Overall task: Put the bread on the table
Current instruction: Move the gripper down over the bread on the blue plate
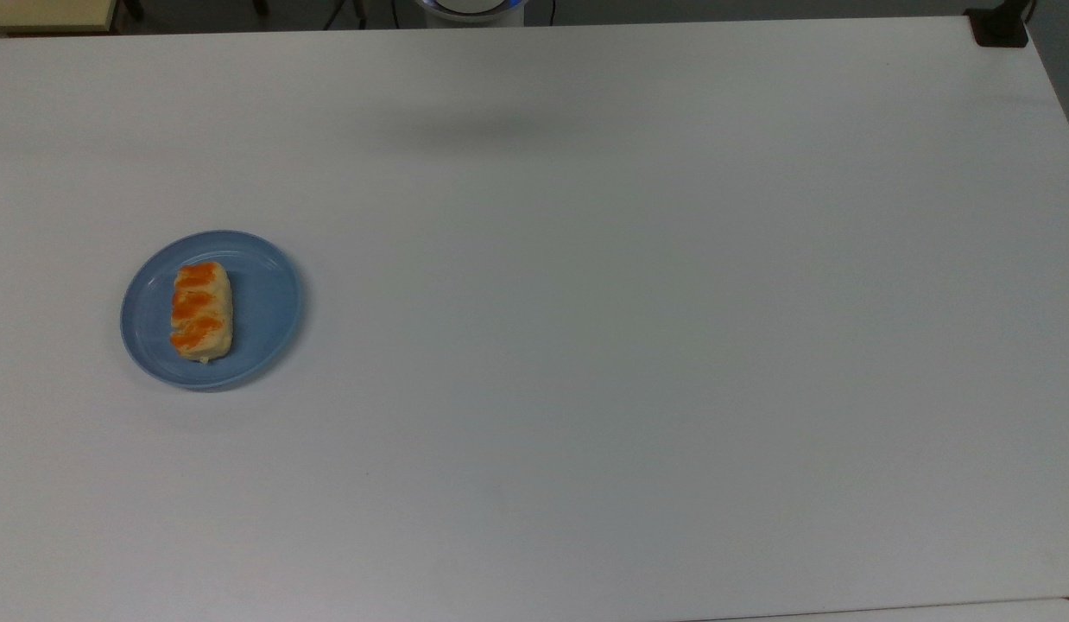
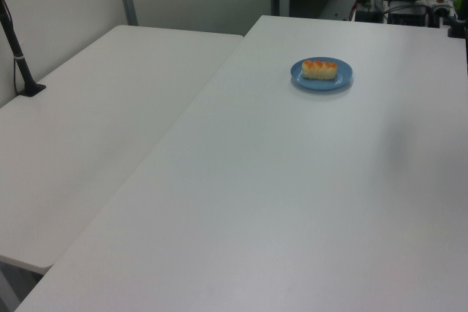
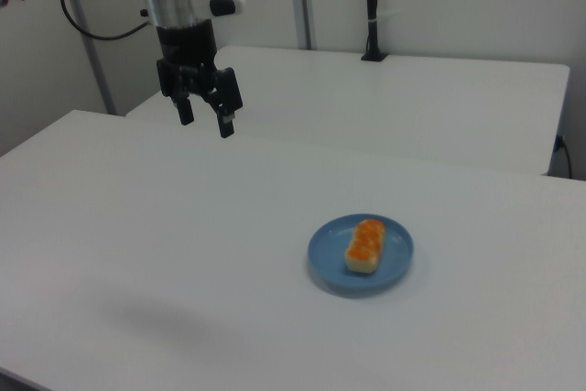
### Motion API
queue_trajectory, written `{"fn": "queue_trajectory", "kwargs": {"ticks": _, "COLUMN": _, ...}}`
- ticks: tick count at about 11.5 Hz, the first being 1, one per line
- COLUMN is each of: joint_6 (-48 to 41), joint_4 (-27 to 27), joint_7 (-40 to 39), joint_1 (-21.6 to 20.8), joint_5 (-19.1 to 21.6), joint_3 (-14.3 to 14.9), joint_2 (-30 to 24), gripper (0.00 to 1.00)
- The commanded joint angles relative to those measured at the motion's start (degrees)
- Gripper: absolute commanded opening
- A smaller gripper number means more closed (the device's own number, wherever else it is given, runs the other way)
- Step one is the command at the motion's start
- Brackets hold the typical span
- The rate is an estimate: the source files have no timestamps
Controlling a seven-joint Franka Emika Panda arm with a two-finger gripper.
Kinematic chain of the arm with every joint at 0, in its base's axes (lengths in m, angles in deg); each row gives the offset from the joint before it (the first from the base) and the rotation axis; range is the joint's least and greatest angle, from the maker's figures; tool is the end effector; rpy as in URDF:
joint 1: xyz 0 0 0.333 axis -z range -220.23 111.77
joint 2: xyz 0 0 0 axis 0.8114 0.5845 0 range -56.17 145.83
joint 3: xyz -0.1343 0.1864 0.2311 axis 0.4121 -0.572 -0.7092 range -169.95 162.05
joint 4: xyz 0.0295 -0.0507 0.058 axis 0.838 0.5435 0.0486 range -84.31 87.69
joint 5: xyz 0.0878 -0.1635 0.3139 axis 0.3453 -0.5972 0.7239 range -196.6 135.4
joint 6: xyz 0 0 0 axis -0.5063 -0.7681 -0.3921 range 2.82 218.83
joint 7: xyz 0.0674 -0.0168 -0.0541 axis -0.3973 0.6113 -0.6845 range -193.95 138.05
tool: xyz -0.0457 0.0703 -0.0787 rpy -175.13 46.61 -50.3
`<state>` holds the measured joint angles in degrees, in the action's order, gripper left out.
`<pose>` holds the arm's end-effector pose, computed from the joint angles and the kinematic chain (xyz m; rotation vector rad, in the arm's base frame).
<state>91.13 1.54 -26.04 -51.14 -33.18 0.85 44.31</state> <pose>0.5120 -0.0767 0.6283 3.0873 -0.2668 -0.0583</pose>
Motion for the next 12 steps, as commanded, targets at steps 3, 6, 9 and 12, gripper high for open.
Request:
{"fn": "queue_trajectory", "kwargs": {"ticks": 3, "joint_6": 0.67, "joint_4": 0.5, "joint_7": 0.11, "joint_1": 0.42, "joint_5": -0.41, "joint_3": -0.49, "joint_2": 0.34, "gripper": 1.0}}
{"fn": "queue_trajectory", "kwargs": {"ticks": 6, "joint_6": 2.93, "joint_4": -0.47, "joint_7": 0.02, "joint_1": 0.33, "joint_5": -0.5, "joint_3": 0.03, "joint_2": 1.3, "gripper": 1.0}}
{"fn": "queue_trajectory", "kwargs": {"ticks": 9, "joint_6": 9.96, "joint_4": -0.2, "joint_7": -2.43, "joint_1": 0.59, "joint_5": -0.59, "joint_3": 1.43, "joint_2": 6.03, "gripper": 1.0}}
{"fn": "queue_trajectory", "kwargs": {"ticks": 12, "joint_6": 19.79, "joint_4": -0.38, "joint_7": -5.14, "joint_1": 1.56, "joint_5": -0.5, "joint_3": 4.33, "joint_2": 13.93, "gripper": 1.0}}
